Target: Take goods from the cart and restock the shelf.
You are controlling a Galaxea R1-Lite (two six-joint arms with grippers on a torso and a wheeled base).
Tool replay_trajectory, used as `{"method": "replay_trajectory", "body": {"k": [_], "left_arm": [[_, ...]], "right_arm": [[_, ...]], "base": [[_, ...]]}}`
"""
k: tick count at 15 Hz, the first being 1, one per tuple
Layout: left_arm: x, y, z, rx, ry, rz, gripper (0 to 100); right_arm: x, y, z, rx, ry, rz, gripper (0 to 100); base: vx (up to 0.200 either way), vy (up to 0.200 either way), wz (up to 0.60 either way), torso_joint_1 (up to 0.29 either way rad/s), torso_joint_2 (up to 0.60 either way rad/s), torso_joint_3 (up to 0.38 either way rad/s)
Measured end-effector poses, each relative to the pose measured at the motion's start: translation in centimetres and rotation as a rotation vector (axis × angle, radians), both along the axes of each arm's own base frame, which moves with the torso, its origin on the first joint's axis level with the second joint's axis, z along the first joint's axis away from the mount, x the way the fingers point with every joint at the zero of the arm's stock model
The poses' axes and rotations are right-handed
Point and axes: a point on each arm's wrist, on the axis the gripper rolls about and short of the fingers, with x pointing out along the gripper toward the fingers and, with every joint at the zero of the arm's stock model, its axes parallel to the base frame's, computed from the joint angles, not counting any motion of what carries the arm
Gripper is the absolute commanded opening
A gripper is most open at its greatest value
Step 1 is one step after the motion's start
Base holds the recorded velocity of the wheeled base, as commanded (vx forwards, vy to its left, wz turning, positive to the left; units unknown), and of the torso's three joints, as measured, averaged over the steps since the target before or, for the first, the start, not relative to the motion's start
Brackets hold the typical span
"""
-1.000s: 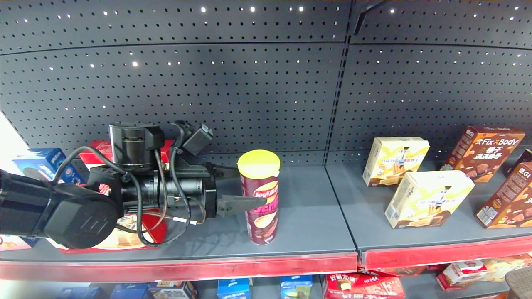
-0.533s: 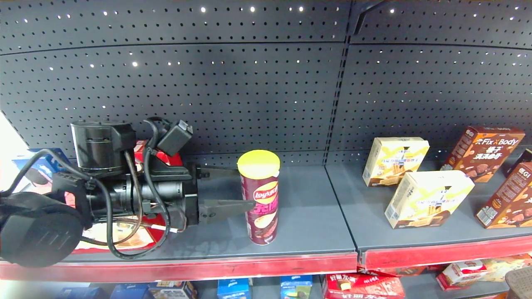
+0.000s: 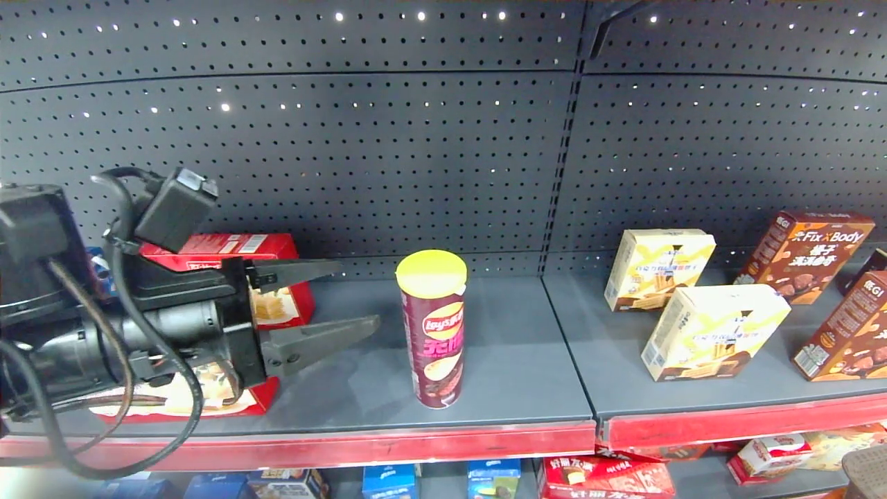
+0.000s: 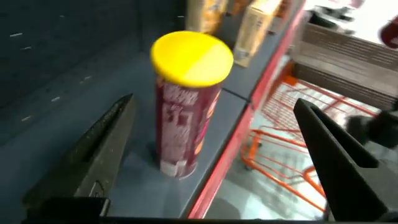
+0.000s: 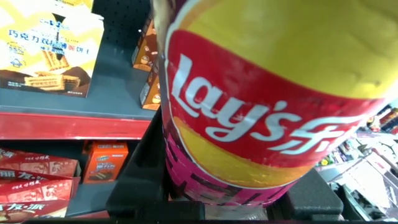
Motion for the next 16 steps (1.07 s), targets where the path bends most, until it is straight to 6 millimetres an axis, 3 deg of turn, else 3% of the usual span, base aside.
{"method": "replay_trajectory", "body": {"k": [4, 8, 13, 16], "left_arm": [[-3.0, 3.2, 1.5, -0.018, -0.088, 0.151, 100], [-6.8, 6.3, 2.1, -0.014, -0.135, 0.358, 100], [-12.2, 7.5, 2.7, -0.007, -0.193, 0.676, 100], [-13.6, 7.7, 3.1, -0.02, -0.243, 0.854, 100]], "right_arm": [[0.0, 0.0, -0.3, 0.007, 0.025, -0.009, 0], [-0.4, 0.1, 0.8, 0.009, 0.034, -0.011, 0], [-1.1, 0.3, 3.4, 0.012, 0.042, -0.016, 0], [-1.1, 0.2, 5.0, 0.043, 0.013, 0.011, 0]], "base": [[0.0, 0.0, 0.0, 0.0, 0.0, 0.0], [0.0, 0.0, 0.0, 0.0, 0.0, 0.0], [0.0, 0.0, 0.0, 0.0, 0.0, 0.0], [0.0, 0.0, 0.0, 0.0, 0.0, 0.0]]}}
